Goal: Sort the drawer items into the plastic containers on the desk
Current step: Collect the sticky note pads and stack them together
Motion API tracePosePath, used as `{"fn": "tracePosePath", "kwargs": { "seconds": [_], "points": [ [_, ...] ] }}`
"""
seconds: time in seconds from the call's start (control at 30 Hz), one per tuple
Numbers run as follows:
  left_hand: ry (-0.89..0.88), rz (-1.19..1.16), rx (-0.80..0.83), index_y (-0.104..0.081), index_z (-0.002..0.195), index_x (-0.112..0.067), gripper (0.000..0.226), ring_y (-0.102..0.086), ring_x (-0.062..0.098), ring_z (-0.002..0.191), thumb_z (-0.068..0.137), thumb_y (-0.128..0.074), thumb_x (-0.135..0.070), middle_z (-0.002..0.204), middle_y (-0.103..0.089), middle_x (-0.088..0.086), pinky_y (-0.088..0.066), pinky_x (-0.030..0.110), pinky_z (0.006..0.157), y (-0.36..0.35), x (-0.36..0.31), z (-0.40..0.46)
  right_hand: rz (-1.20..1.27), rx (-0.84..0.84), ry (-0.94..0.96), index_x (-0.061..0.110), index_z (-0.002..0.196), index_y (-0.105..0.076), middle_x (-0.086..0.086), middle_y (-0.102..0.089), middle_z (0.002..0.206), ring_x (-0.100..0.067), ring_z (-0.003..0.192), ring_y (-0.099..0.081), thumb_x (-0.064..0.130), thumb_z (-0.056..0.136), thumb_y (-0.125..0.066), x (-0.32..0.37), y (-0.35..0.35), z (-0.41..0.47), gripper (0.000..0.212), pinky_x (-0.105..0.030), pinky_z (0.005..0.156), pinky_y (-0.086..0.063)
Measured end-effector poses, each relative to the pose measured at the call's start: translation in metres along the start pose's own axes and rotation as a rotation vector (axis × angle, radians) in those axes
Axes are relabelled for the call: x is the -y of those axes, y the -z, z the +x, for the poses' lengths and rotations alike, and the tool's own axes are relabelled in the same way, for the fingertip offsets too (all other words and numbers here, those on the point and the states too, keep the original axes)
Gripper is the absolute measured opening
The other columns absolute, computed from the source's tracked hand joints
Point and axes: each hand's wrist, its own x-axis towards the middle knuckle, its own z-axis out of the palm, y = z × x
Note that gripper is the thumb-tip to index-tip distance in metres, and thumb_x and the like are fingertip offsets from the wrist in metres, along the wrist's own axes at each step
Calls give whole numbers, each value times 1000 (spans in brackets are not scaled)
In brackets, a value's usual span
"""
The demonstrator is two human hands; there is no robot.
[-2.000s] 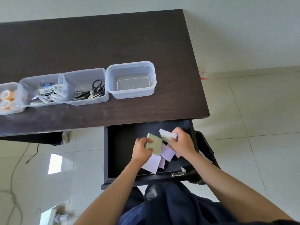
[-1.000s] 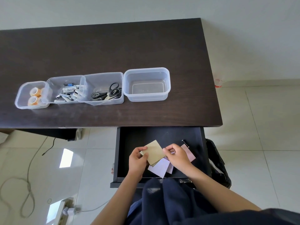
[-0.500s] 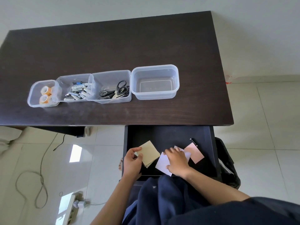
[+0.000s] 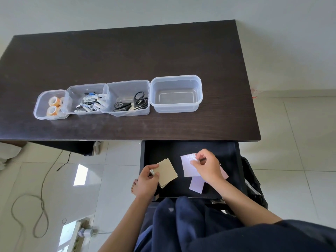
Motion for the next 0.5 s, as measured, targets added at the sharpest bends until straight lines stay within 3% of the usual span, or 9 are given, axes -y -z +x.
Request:
{"fn": "tracePosePath", "kwargs": {
  "seconds": [0.1, 0.27, 0.37, 0.5],
  "points": [
    [-41, -97, 31, -58, 105, -28, 17, -56, 18, 99, 93, -57, -15, 115, -55, 2, -55, 34, 78, -5, -13, -9, 147, -20, 42, 16, 75, -57, 3, -63, 84, -11, 65, -56, 11, 76, -73, 22, 6, -4, 17, -21, 64, -48],
    [-114, -268, 105, -66, 96, -23, 10, -65, 31, 98, 88, -65, -29, 101, -67, 9, -55, 49, 84, -16, -32, -19, 235, 46, 76, 21, 76, -59, 0, -67, 82, -16, 68, -62, 14, 74, -76, 36, 3, -9, 18, -27, 63, -51],
    [-93, -355, 145, -66, 91, -21, 27, -67, 35, 92, 76, -74, -41, 99, -68, 19, -53, 54, 83, -21, -42, -23, 194, 45, 46, 20, 78, -60, -1, -67, 85, -18, 75, -63, 18, 74, -76, 32, -2, -9, 16, -27, 66, -52],
    [-98, -411, 191, -55, 101, -13, 29, -69, 28, 87, 82, -72, -24, 106, -66, 21, -56, 47, 76, -25, -49, -22, 117, 59, 64, 17, 80, -62, 3, -66, 85, -16, 81, -61, 24, 74, -78, 24, 3, -9, 19, -30, 74, -52]
  ]
}}
